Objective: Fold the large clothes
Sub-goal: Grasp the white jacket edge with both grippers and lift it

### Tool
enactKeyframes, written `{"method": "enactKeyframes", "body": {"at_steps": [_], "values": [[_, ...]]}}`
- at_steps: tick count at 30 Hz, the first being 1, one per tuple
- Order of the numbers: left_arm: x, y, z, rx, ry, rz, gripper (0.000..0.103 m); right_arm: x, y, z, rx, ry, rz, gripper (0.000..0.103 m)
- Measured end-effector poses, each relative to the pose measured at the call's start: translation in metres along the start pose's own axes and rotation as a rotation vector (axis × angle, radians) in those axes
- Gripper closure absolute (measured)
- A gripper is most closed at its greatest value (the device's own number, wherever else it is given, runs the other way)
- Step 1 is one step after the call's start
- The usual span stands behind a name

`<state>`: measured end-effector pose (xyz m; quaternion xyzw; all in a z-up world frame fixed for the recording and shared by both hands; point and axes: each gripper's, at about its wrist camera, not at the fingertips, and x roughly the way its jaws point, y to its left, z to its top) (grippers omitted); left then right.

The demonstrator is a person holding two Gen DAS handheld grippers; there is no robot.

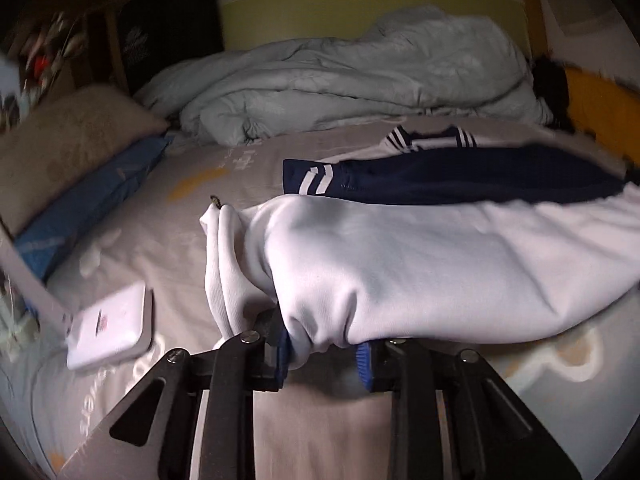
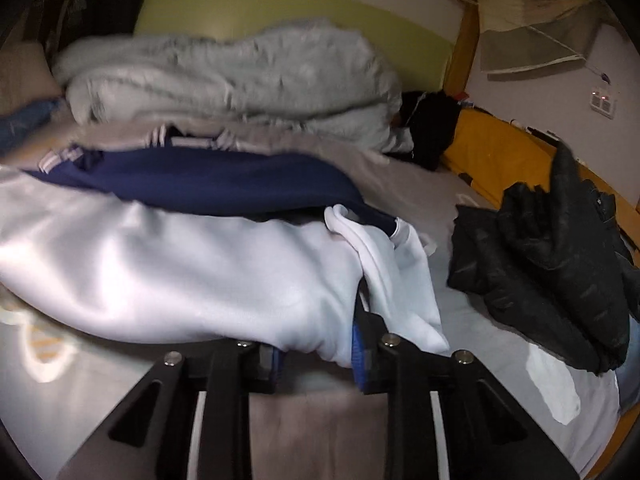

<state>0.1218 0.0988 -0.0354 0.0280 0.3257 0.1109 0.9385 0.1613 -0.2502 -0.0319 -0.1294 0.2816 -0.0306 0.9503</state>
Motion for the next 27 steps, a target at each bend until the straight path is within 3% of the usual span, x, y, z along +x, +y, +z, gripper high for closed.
{"method": "enactKeyframes", "body": {"at_steps": [3, 7, 15, 21, 27], "values": [[-0.033, 0.014, -0.001, -0.050, -0.003, -0.047, 0.077, -0.038, -0.008, 0.003, 0.006, -0.068, 0.009, 0.080], [-0.086, 0.029, -0.021, -0.091, -0.030, -0.099, 0.077, -0.085, -0.026, -0.012, 0.060, -0.092, 0.039, 0.080], [-0.149, 0.028, -0.062, -0.060, -0.047, -0.097, 0.077, -0.138, -0.041, -0.052, 0.092, -0.023, 0.044, 0.079], [-0.145, 0.029, -0.046, -0.079, -0.023, -0.094, 0.077, -0.132, -0.046, -0.042, 0.097, -0.026, 0.052, 0.078], [-0.097, 0.027, 0.009, -0.140, 0.046, -0.062, 0.076, -0.094, -0.035, 0.005, 0.078, -0.076, 0.031, 0.076]]}}
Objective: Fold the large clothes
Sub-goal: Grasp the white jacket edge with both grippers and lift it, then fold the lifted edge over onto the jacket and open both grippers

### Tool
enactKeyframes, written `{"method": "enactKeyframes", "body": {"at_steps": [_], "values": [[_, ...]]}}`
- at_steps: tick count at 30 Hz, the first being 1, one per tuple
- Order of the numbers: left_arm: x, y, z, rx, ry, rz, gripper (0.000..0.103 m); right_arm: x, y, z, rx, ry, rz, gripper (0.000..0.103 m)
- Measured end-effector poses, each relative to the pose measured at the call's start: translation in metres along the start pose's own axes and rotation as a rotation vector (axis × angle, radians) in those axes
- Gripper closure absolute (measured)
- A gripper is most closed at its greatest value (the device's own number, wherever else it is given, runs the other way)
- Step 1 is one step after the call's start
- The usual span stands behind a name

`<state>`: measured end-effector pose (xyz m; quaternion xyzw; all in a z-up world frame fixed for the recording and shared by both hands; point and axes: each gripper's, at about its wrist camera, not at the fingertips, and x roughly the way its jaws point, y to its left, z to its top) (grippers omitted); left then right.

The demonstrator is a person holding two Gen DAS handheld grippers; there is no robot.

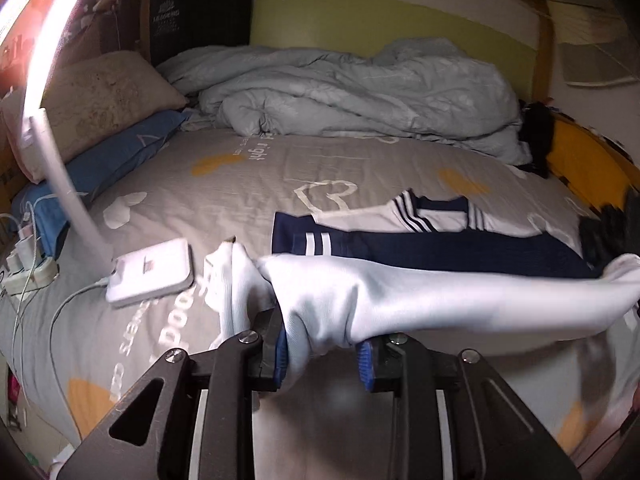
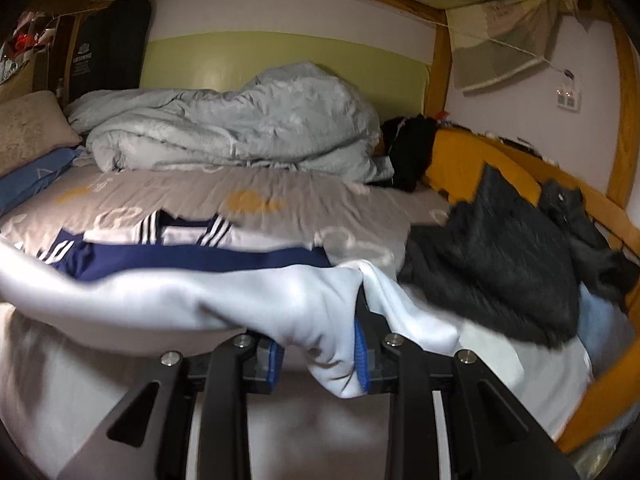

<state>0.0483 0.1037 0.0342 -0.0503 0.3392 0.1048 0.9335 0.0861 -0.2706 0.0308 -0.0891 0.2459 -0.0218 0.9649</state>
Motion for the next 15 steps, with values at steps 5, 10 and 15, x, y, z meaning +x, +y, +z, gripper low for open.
{"method": "enactKeyframes", "body": {"at_steps": [5, 10, 15], "values": [[0.073, -0.008, 0.041, -0.010, 0.093, 0.051, 0.076, 0.060, 0.016, 0.030, -0.041, 0.037, -0.016, 0.076], [0.131, -0.013, 0.061, -0.004, 0.161, 0.078, 0.076, 0.116, 0.033, 0.045, -0.082, 0.091, -0.030, 0.076], [0.178, -0.022, 0.070, 0.034, 0.222, 0.109, 0.075, 0.171, 0.041, 0.049, -0.096, 0.193, -0.010, 0.076]]}}
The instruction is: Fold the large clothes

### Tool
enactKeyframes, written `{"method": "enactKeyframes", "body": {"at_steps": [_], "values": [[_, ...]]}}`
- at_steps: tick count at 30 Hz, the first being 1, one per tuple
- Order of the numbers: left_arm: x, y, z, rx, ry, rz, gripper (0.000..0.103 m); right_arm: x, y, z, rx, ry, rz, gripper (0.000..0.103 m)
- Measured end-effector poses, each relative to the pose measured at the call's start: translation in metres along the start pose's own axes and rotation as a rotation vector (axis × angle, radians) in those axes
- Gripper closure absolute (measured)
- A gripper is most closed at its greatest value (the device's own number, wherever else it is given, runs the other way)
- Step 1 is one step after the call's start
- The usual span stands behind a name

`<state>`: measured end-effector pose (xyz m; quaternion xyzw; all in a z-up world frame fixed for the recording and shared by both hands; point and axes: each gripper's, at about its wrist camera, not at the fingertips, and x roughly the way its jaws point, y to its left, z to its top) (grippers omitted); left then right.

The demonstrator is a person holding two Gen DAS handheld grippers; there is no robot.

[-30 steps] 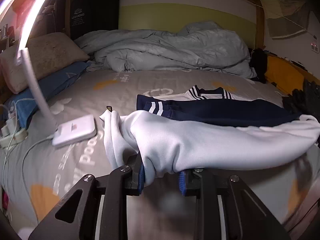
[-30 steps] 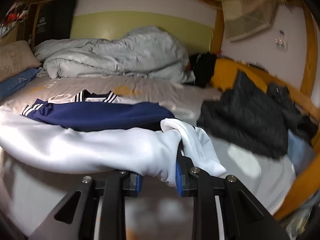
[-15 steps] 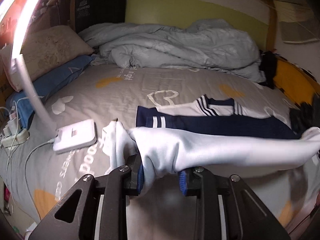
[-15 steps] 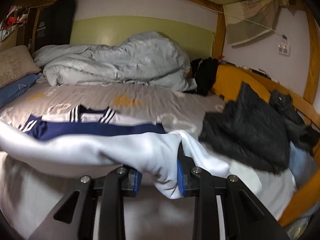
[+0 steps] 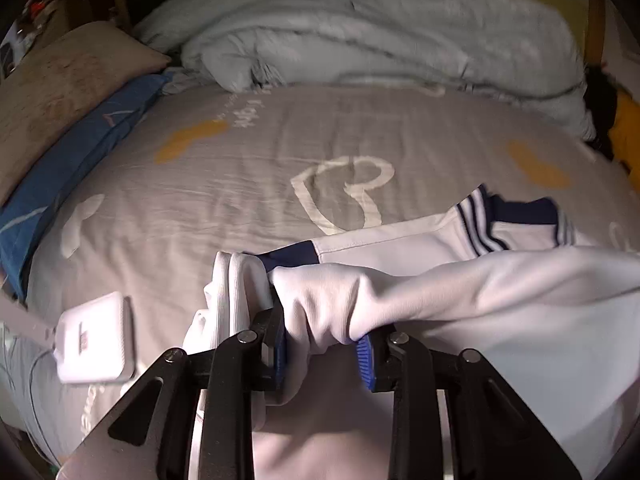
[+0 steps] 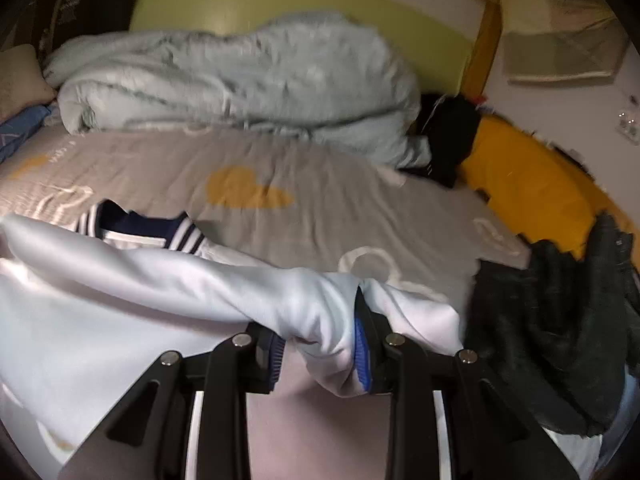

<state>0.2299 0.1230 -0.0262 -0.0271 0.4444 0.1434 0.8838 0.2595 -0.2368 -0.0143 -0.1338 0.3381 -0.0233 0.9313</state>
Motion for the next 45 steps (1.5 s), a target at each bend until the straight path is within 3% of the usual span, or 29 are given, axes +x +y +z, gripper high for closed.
{"method": "enactKeyframes", "body": {"at_steps": [4, 10, 13, 14, 15, 18, 19, 21, 22, 25, 31, 37, 38, 40, 42, 44, 45], "values": [[0.026, -0.012, 0.009, 0.039, 0.016, 0.024, 0.075, 0.032, 0.004, 0.005, -0.012, 0.070, 0.014, 0.075], [0.039, -0.016, 0.011, 0.054, 0.027, 0.031, 0.070, 0.044, 0.011, 0.006, -0.075, 0.050, 0.012, 0.068], [0.020, -0.018, 0.008, 0.085, -0.052, -0.017, 0.040, 0.032, 0.005, 0.006, -0.045, 0.010, 0.101, 0.042], [0.009, -0.019, 0.005, 0.109, -0.103, -0.027, 0.029, 0.025, 0.002, 0.007, -0.028, -0.011, 0.135, 0.028], [-0.002, -0.021, 0.001, 0.130, -0.149, -0.023, 0.023, 0.014, -0.003, 0.006, -0.004, -0.039, 0.163, 0.016], [-0.037, -0.022, -0.011, 0.191, -0.272, -0.020, 0.009, -0.012, -0.012, 0.007, 0.053, -0.098, 0.199, 0.000], [-0.049, -0.022, -0.017, 0.204, -0.312, 0.004, 0.001, -0.019, -0.014, 0.007, 0.070, -0.109, 0.214, 0.000], [-0.066, -0.021, -0.027, 0.232, -0.369, 0.060, 0.000, -0.037, -0.022, 0.002, 0.115, -0.119, 0.249, 0.000], [-0.071, -0.019, -0.031, 0.233, -0.371, 0.052, 0.000, -0.040, -0.022, 0.002, 0.122, -0.116, 0.256, 0.000], [-0.078, -0.004, -0.041, 0.165, -0.313, -0.050, 0.000, -0.053, -0.027, -0.011, 0.144, -0.097, 0.262, 0.000], [-0.086, 0.010, -0.060, 0.077, -0.270, -0.173, 0.000, -0.057, -0.030, -0.037, 0.146, -0.049, 0.232, 0.000], [-0.075, -0.003, -0.072, 0.109, -0.222, -0.246, 0.000, -0.046, -0.014, -0.043, 0.085, 0.018, 0.256, 0.000], [-0.070, -0.006, -0.073, 0.112, -0.203, -0.260, 0.001, -0.044, -0.011, -0.043, 0.068, 0.034, 0.278, 0.000], [-0.059, -0.010, -0.076, 0.110, -0.152, -0.314, 0.020, -0.041, -0.002, -0.045, 0.040, 0.067, 0.343, 0.014], [-0.048, -0.015, -0.078, 0.105, -0.092, -0.372, 0.063, -0.039, 0.004, -0.045, 0.032, 0.071, 0.370, 0.037], [-0.043, -0.019, -0.078, 0.107, -0.096, -0.399, 0.076, -0.039, 0.007, -0.044, 0.027, 0.056, 0.361, 0.048], [-0.044, -0.021, -0.078, 0.113, -0.107, -0.400, 0.078, -0.041, 0.008, -0.044, 0.029, 0.037, 0.353, 0.052]]}}
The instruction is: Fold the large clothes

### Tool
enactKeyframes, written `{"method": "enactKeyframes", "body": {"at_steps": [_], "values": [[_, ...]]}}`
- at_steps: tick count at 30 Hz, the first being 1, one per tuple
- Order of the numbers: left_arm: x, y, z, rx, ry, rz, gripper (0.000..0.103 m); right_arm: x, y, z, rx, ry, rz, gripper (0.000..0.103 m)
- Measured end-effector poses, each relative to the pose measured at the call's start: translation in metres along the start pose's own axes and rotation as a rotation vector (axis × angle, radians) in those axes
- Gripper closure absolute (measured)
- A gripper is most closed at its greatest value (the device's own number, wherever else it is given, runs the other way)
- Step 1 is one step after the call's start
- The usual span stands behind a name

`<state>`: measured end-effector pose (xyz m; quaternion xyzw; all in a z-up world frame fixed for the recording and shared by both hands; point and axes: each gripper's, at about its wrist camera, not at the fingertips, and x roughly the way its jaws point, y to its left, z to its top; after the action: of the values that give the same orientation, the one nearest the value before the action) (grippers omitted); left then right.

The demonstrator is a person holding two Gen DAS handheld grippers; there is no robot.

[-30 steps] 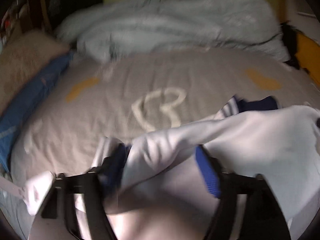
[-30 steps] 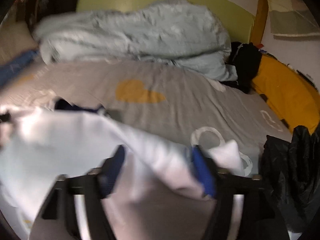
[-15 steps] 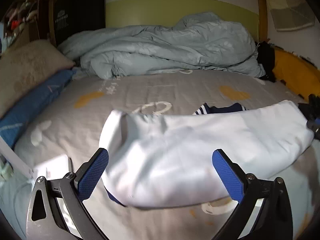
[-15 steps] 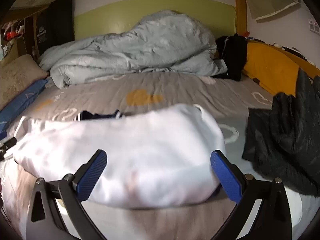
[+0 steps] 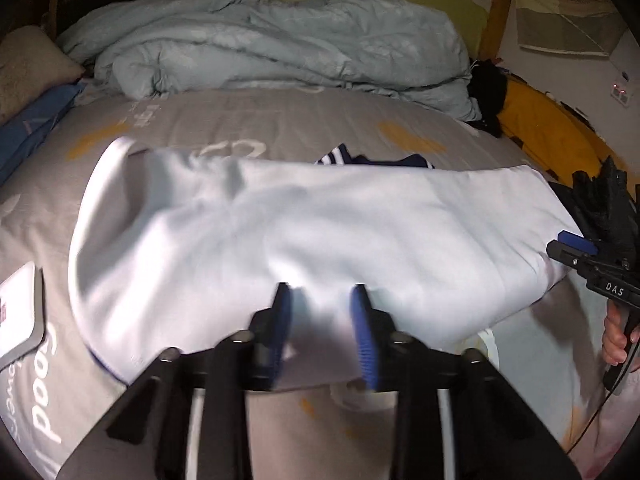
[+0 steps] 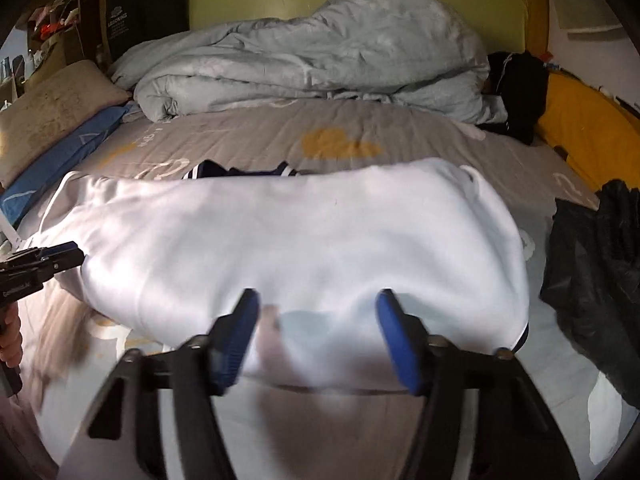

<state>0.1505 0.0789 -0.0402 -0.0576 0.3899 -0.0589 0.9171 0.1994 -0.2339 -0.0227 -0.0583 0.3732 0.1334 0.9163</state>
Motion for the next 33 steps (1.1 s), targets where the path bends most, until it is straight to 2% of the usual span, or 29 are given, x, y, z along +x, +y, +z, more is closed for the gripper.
{"method": "enactKeyframes", "body": {"at_steps": [2, 6, 14, 16, 19, 22, 26, 28, 29, 31, 32, 33], "values": [[0.005, -0.005, 0.002, 0.023, 0.010, 0.018, 0.078, 0.000, 0.001, 0.000, 0.003, -0.008, 0.025, 0.059], [0.022, -0.004, -0.001, 0.009, 0.066, 0.045, 0.078, 0.026, 0.002, -0.005, -0.014, 0.105, -0.021, 0.063], [0.047, -0.003, 0.004, 0.045, 0.067, 0.075, 0.078, 0.054, 0.002, 0.002, -0.020, 0.079, -0.050, 0.062], [0.045, 0.001, 0.002, 0.019, 0.058, 0.063, 0.078, 0.054, 0.001, 0.002, -0.015, 0.073, -0.045, 0.062], [0.039, 0.000, -0.001, 0.033, 0.066, 0.065, 0.078, 0.047, 0.003, -0.001, -0.020, 0.091, -0.043, 0.062], [0.031, 0.001, -0.004, -0.009, 0.074, 0.049, 0.078, 0.036, 0.004, -0.006, -0.010, 0.096, -0.027, 0.062], [0.009, -0.004, -0.011, 0.022, 0.037, 0.046, 0.078, 0.019, -0.002, -0.011, 0.022, 0.077, -0.011, 0.063], [-0.003, -0.006, -0.009, 0.010, 0.011, 0.020, 0.078, 0.010, -0.007, -0.009, 0.055, 0.056, -0.010, 0.061], [-0.008, -0.006, -0.007, 0.002, -0.006, 0.011, 0.077, 0.006, -0.009, -0.008, 0.067, 0.047, -0.011, 0.060], [-0.022, -0.009, -0.002, -0.006, -0.054, 0.009, 0.062, -0.004, -0.014, -0.004, 0.089, 0.020, -0.023, 0.053], [-0.030, -0.011, -0.001, -0.002, -0.085, 0.018, 0.051, -0.009, -0.016, -0.003, 0.096, 0.003, -0.035, 0.048], [-0.036, -0.013, 0.001, 0.009, -0.106, 0.026, 0.045, -0.013, -0.017, -0.002, 0.099, -0.009, -0.042, 0.041]]}}
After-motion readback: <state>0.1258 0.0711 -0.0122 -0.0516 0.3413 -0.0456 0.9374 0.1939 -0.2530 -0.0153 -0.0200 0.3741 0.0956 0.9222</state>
